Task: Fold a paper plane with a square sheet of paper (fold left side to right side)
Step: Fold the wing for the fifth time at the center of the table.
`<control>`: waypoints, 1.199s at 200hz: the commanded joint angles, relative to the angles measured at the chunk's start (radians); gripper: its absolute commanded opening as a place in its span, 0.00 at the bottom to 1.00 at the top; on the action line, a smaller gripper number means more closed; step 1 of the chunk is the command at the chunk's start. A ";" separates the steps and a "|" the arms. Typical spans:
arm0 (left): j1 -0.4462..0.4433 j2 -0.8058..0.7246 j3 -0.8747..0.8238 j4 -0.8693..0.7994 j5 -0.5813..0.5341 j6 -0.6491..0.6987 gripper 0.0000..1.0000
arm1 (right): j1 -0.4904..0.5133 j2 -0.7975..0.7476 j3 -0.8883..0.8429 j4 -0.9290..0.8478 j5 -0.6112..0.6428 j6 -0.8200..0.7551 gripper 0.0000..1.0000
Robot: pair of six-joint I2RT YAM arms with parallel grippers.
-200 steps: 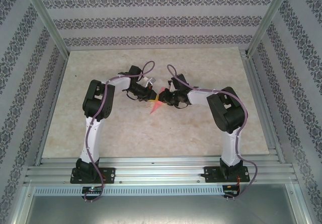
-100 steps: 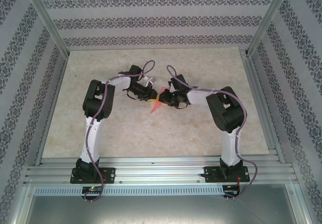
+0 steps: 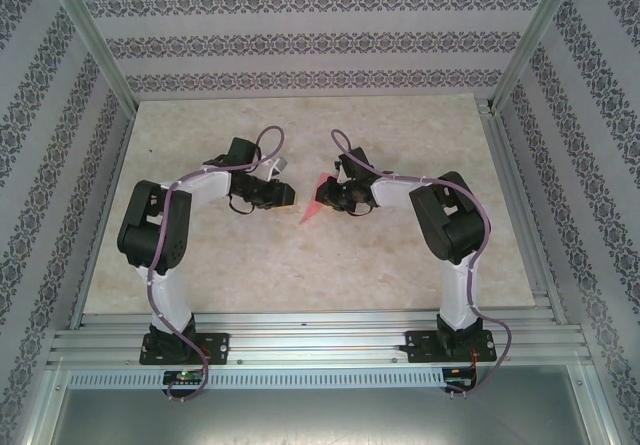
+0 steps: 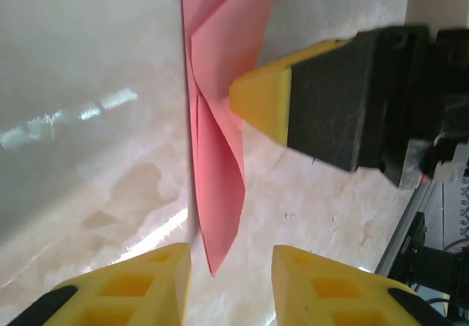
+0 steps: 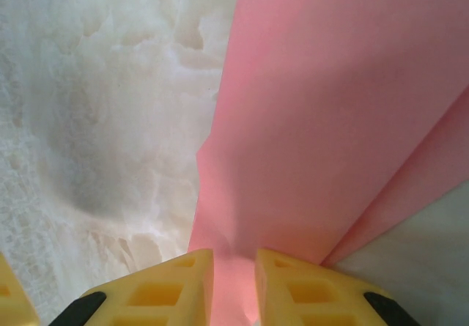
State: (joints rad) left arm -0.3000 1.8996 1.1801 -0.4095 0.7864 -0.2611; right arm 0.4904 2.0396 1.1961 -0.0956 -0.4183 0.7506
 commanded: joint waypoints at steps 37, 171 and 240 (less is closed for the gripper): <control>-0.097 0.015 -0.024 0.163 -0.073 -0.084 0.40 | -0.006 0.042 -0.009 -0.040 0.029 0.009 0.23; -0.158 0.108 0.084 0.059 -0.166 -0.038 0.32 | -0.007 0.037 -0.007 -0.040 0.019 0.007 0.22; -0.159 0.139 0.093 0.025 -0.222 -0.019 0.15 | -0.009 0.031 -0.005 -0.038 0.019 0.006 0.22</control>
State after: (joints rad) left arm -0.4484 2.0136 1.2514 -0.3454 0.5987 -0.3126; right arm 0.4889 2.0399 1.1961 -0.0956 -0.4206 0.7578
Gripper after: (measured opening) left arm 0.174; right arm 0.223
